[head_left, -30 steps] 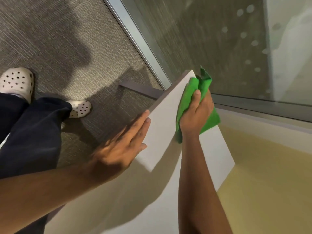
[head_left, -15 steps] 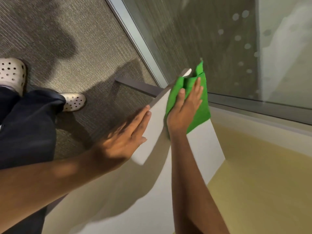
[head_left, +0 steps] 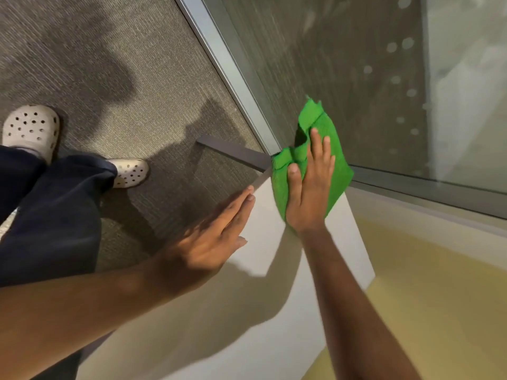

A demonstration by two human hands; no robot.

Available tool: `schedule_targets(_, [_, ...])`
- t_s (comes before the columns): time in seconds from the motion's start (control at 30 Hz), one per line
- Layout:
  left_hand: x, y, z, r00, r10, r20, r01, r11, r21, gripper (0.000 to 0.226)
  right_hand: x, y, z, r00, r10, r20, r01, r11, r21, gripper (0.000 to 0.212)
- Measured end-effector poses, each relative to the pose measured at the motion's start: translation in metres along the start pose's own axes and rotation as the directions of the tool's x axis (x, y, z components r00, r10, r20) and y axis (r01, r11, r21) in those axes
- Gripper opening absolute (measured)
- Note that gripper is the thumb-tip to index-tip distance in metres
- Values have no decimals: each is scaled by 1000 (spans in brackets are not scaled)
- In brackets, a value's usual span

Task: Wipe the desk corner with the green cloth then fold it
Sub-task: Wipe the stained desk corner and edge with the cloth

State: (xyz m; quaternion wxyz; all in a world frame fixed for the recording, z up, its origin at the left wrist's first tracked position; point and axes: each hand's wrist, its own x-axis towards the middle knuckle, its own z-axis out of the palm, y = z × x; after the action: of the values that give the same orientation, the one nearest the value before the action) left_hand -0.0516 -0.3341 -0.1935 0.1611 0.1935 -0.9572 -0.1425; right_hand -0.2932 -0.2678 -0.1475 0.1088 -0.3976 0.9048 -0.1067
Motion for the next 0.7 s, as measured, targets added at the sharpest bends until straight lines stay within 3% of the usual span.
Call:
schedule_targets(0.1, [1,3,0,997,-56,46,59,996,-67,75,16,7,-7,958,-278,65,284,954,-95,52])
schedule_targets(0.2, [4,7,-3,983,-108,146,138,966,-220,73,24,7,-10,799,-553,237,590,798,-128,55])
schedule_targets(0.27, [8,5,-6,980,-85,182,132,955,-265,69,36,7,-14,698,-637,329,700,704,-122,62])
schedule_targets(0.33, [14,4,-10,975,-64,212,128,944,-304,66,57,12,-20,639,-672,375,752,647,-124,62])
schedule_targets(0.37, [17,3,-12,971,-51,232,128,935,-330,65,70,16,-24,651,-660,374,743,654,-140,58])
schedule_targets(0.43, [21,0,-17,966,-29,257,125,922,-366,64,89,25,-29,778,-541,319,611,769,-188,54])
schedule_targets(0.5, [23,-3,-22,959,-23,283,140,905,-401,67,95,30,-29,927,-324,188,355,921,-161,50])
schedule_targets(0.53, [23,-4,-25,957,-15,290,144,893,-427,67,92,27,-26,968,-212,134,228,967,-117,47])
schedule_targets(0.6, [24,-7,-28,957,8,291,138,866,-480,63,78,14,-20,998,-44,49,48,995,-90,40])
schedule_targets(0.7, [29,-8,-33,950,11,311,146,868,-475,67,45,-11,-9,1000,-12,-20,9,993,-120,36])
